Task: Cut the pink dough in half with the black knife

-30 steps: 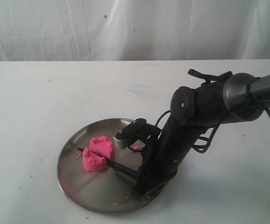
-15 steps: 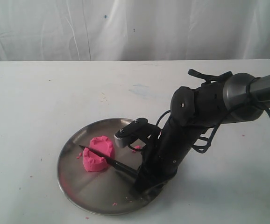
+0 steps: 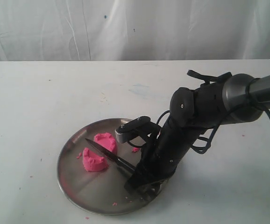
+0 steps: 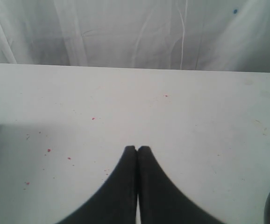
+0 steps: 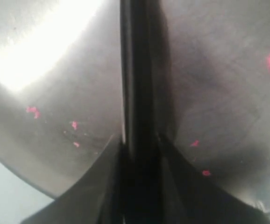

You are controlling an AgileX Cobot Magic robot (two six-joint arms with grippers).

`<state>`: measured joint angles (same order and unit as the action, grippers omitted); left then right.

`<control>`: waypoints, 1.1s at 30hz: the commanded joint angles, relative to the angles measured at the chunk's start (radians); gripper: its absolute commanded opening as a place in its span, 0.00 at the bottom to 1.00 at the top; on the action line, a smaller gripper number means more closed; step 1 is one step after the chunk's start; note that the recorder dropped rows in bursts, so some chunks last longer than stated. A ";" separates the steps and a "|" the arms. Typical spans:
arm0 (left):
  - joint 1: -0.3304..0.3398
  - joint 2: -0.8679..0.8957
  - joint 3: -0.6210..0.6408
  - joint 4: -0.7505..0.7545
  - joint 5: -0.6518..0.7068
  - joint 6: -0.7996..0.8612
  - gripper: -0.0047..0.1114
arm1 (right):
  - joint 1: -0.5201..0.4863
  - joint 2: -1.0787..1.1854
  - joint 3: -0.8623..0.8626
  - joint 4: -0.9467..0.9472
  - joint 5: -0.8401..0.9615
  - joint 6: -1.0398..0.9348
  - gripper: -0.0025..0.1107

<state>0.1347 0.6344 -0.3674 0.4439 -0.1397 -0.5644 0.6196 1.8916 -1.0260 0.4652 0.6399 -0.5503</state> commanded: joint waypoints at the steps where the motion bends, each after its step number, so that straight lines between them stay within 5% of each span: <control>1: 0.003 -0.006 0.007 0.008 -0.010 -0.006 0.04 | 0.000 0.024 0.009 -0.024 -0.056 0.032 0.02; 33: 0.003 -0.006 0.007 0.008 -0.010 -0.006 0.04 | 0.000 -0.006 0.009 -0.055 -0.078 0.062 0.02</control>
<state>0.1347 0.6344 -0.3674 0.4439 -0.1422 -0.5661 0.6196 1.8893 -1.0260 0.4308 0.5817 -0.4882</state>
